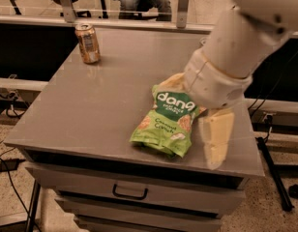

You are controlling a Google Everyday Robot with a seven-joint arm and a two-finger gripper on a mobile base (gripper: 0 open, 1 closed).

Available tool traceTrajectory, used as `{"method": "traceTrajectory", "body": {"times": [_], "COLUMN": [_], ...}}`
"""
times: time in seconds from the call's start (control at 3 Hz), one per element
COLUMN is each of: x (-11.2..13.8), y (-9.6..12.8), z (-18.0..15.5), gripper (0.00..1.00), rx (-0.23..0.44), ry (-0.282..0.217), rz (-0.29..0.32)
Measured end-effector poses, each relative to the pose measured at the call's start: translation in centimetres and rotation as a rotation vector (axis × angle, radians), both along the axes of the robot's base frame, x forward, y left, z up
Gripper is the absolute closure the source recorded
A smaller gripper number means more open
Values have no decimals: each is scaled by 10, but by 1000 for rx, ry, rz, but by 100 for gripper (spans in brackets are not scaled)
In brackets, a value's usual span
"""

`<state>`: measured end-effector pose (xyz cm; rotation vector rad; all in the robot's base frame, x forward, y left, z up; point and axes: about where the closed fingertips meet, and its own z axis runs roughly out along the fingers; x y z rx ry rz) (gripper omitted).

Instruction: Pick green rice chip bag

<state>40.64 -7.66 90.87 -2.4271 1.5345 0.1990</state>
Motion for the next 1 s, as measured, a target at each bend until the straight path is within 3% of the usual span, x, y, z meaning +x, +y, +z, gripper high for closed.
{"method": "traceTrajectory", "body": {"times": [0.33,0.67,1.0], "x": [-1,3,17], "y": [5,10,21], "z": [-1,-8,-15], "gripper": [0,0,0], "rx": [0,-53,-153], "ry": [-31,-21,-53], "rz": [103,191,386]}}
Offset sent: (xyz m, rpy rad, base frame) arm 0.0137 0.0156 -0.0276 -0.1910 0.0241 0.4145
